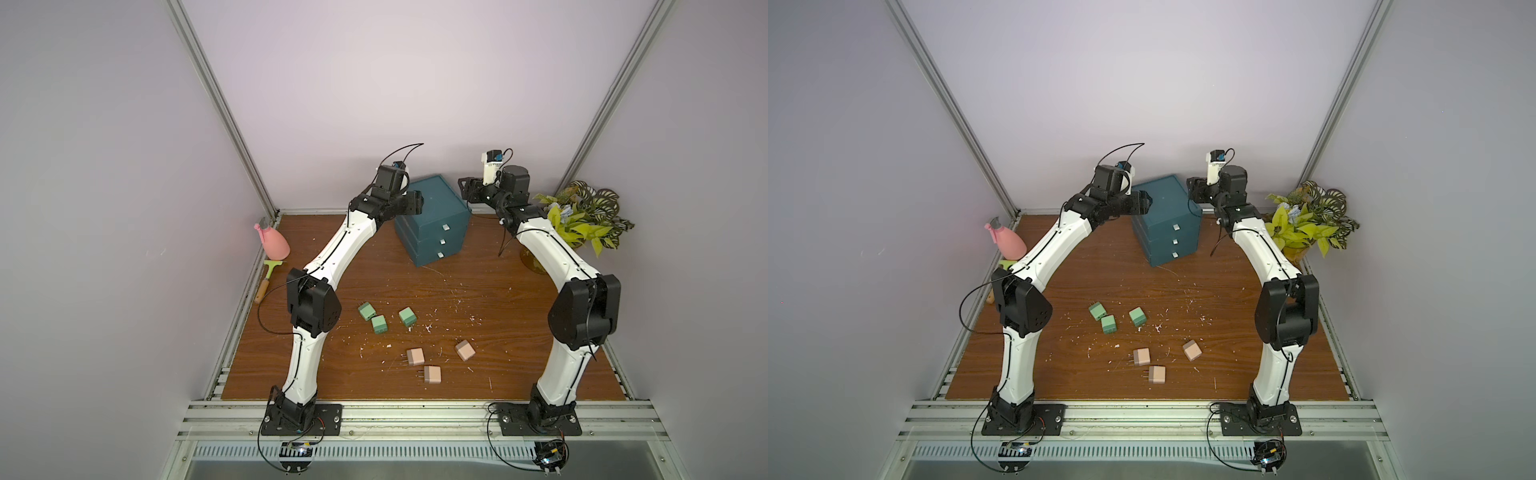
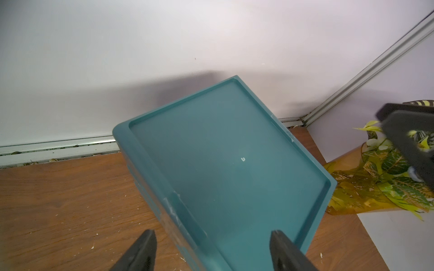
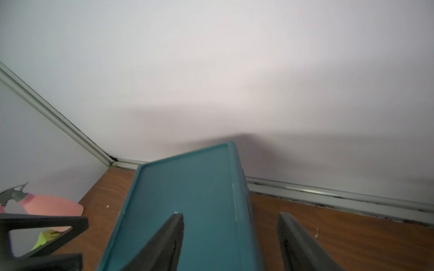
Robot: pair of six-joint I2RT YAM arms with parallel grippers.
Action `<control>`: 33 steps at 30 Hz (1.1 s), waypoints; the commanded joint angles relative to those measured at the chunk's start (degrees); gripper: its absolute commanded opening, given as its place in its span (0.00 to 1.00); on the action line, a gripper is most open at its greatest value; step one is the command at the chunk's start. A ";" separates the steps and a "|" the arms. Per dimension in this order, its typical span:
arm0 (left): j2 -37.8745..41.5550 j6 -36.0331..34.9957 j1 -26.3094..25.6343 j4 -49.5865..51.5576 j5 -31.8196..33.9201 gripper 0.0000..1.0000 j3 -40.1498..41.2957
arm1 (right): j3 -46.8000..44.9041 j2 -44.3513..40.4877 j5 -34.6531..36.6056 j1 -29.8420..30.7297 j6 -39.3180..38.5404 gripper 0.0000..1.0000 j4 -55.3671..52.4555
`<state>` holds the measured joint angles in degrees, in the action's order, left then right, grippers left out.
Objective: Place the plugs into the drawer by color
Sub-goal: Adjust the storage box at the center of the board.
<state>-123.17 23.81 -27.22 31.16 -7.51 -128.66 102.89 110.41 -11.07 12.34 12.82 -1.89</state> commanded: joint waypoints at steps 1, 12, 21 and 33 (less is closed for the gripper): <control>1.27 0.23 -0.46 0.24 -0.23 0.72 0.15 | 1.67 0.31 -3.94 0.08 1.44 0.70 -5.90; 0.05 0.61 -0.44 0.14 -0.18 0.71 1.27 | -5.61 -1.88 -9.99 -0.74 5.20 0.69 -0.10; -0.92 0.45 -0.20 -0.49 1.27 0.72 1.22 | -12.19 -4.33 -14.17 1.81 9.55 0.65 7.23; -0.67 0.44 0.94 -0.63 2.15 0.70 3.11 | -14.52 -7.95 -8.61 3.95 8.01 0.64 7.32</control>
<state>-123.28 24.01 -26.94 30.61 -6.15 -126.45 89.32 108.22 -19.97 15.92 21.43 3.03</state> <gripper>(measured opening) 0.706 0.641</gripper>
